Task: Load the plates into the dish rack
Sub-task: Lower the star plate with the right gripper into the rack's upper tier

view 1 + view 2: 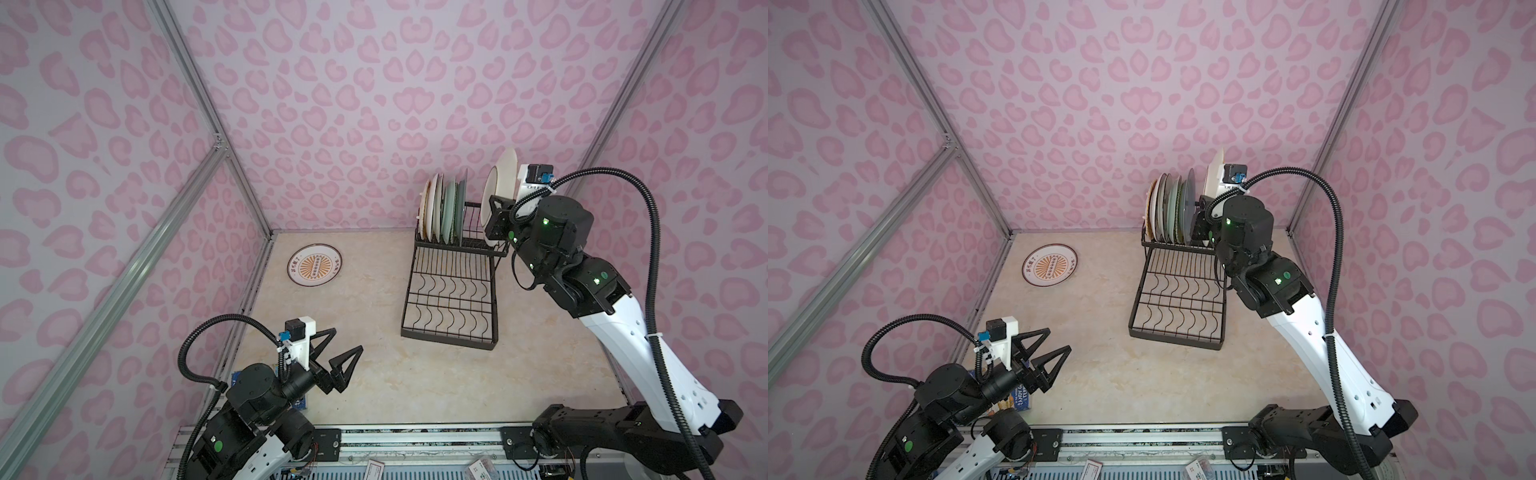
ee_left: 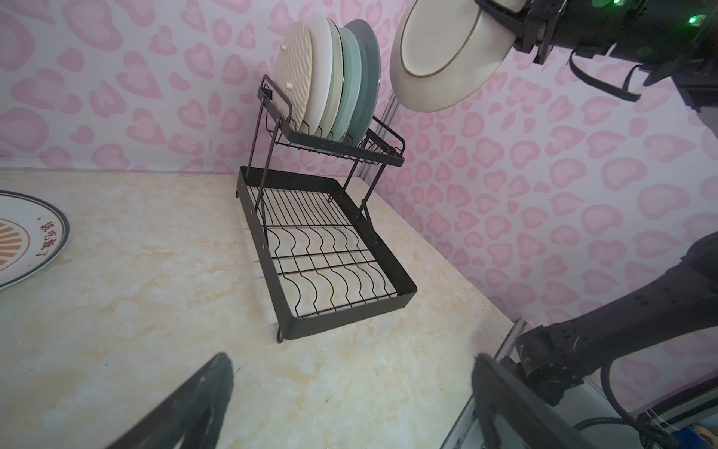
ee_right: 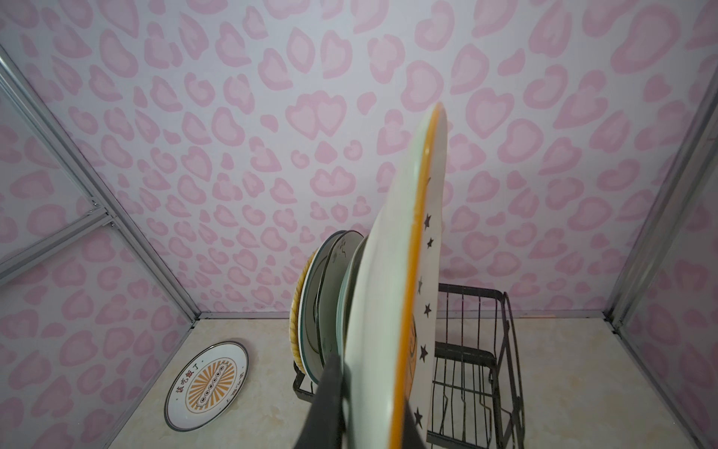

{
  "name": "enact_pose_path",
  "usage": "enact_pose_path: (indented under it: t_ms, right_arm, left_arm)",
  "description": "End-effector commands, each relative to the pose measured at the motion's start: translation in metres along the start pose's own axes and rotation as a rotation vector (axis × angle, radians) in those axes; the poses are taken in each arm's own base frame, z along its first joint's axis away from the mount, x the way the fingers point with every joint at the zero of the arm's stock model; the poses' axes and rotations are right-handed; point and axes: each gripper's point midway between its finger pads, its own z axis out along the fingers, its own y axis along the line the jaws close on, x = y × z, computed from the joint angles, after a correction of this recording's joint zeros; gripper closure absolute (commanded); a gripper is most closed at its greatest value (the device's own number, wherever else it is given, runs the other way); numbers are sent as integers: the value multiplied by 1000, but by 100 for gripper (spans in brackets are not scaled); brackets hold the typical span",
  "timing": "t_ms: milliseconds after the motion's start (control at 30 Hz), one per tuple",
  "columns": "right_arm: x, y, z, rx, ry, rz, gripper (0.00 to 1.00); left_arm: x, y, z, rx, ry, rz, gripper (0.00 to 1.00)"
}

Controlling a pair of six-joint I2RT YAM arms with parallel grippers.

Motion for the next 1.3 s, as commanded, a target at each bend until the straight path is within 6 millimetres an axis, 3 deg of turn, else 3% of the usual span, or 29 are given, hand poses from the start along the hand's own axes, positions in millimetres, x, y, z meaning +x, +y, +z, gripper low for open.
enact_pose_path:
  t_ms: [0, 300, 600, 1267]
  right_arm:
    - [-20, 9, 12, -66, -66, 114, 100]
    - [-2, -12, 61, -11, -16, 153, 100]
    - [5, -23, 92, 4, 14, 163, 100]
    - [28, -28, 126, -26, 89, 187, 100]
  left_arm:
    - [2, 6, -8, -32, -6, -16, 3]
    - [-1, 9, -21, -34, -72, -30, 2]
    - [-4, 2, -24, 9, -97, -20, 2]
    - [-3, 2, -22, 11, -93, -20, 2]
